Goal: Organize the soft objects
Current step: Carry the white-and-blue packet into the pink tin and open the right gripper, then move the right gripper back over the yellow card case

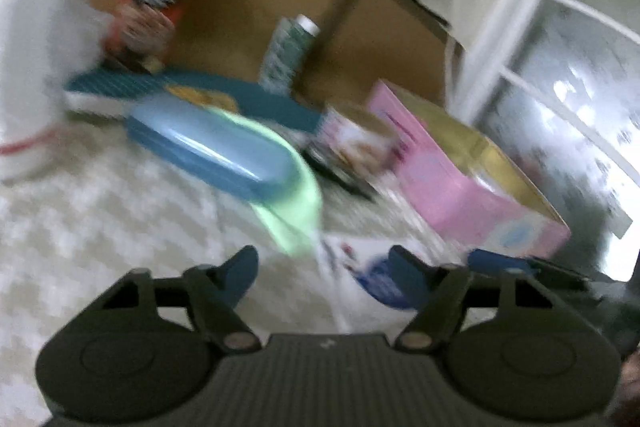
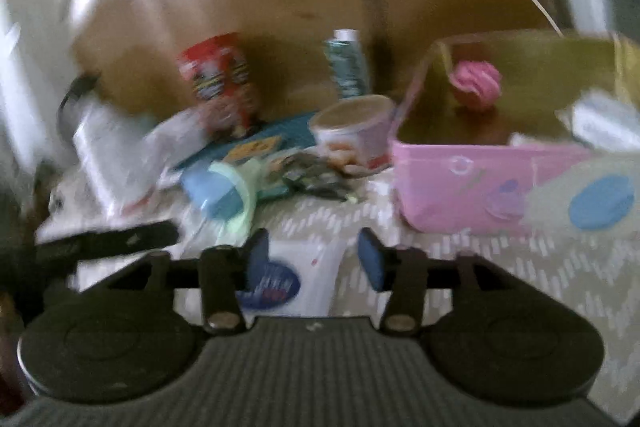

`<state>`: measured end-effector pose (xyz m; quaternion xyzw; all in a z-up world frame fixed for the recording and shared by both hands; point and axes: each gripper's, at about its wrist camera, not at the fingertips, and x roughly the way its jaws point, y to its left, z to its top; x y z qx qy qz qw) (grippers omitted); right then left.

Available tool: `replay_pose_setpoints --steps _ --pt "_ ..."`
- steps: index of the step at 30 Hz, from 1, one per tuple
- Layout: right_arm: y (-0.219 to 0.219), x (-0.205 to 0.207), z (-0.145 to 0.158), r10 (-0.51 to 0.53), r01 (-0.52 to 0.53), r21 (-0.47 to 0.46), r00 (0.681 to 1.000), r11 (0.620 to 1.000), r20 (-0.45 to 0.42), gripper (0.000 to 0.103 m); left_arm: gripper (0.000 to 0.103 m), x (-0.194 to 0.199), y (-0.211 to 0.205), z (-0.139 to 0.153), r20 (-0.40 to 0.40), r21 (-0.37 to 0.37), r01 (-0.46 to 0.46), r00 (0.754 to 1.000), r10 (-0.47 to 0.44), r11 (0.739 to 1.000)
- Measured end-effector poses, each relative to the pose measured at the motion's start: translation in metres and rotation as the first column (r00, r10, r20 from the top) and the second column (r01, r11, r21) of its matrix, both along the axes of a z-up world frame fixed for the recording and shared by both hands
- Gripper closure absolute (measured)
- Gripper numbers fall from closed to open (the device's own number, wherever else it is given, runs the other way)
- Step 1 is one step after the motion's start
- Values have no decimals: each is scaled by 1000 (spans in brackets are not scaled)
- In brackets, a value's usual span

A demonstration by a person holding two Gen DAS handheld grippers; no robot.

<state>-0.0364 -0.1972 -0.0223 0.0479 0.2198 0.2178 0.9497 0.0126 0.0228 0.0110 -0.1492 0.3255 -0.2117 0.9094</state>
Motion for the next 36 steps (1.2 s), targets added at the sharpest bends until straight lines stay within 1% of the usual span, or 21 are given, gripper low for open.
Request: replay_pose_setpoints --steps 2,3,4,6,7,8,9,10,11,13,16,18,20,22,25,27,28,32,36 --pt "12 -5 -8 58 -56 -119 998 991 16 45 35 4 -13 -3 -32 -3 46 998 -46 999" --pt "18 -6 -12 76 -73 -160 997 984 17 45 32 5 -19 -5 -39 6 53 998 -52 999" --pt "24 -5 -18 93 -88 -204 996 975 15 45 25 5 -24 -5 -29 23 48 998 -48 999" --pt "27 -2 -27 100 -91 -273 995 958 20 44 19 6 -33 -5 -27 38 54 998 -53 998" --pt "28 0 -30 101 -89 -286 994 954 31 42 19 5 -36 -5 -25 46 56 998 -55 997" --pt "29 3 -31 105 -90 -278 994 956 41 41 20 3 -41 -5 -22 61 65 998 -64 996" --pt "30 7 -32 112 -100 -254 993 962 31 43 21 0 -48 -5 -15 92 61 998 -60 994" --pt "28 9 -31 122 -116 -224 992 968 13 47 24 -4 -52 -5 -7 124 54 999 -54 991" --pt "28 9 -31 123 -119 -208 992 971 7 48 27 -9 -56 -4 -5 147 53 999 -53 988" --pt "28 -1 -31 138 -126 -233 990 964 35 52 28 -19 -58 0 -12 130 69 998 -68 989" --pt "19 -18 -29 149 -132 -223 987 966 62 53 28 -27 -61 7 14 118 90 996 -92 989" --pt "10 -29 -26 142 -120 -211 985 970 95 54 28 -28 -64 18 47 100 102 993 -107 990" --pt "3 -35 -17 115 -84 -202 983 976 145 55 28 -26 -73 34 104 90 118 986 -127 989" --pt "-6 -37 -4 74 -35 -186 976 982 207 55 28 -15 -87 50 151 92 142 976 -154 986" --pt "-23 -32 14 -6 55 -158 956 986 294 55 28 12 -112 70 177 76 187 964 -198 979" --pt "-35 -24 22 -61 120 -161 943 980 328 55 28 35 -131 75 175 74 213 959 -223 974" --pt "-43 -18 25 -91 153 -159 936 975 340 55 28 48 -143 76 159 73 224 959 -233 972" --pt "-74 8 32 -179 231 -133 932 964 315 54 28 85 -185 70 112 91 240 962 -249 966" --pt "-97 40 31 -241 275 -109 937 955 255 53 28 113 -213 59 76 123 209 973 -219 970"
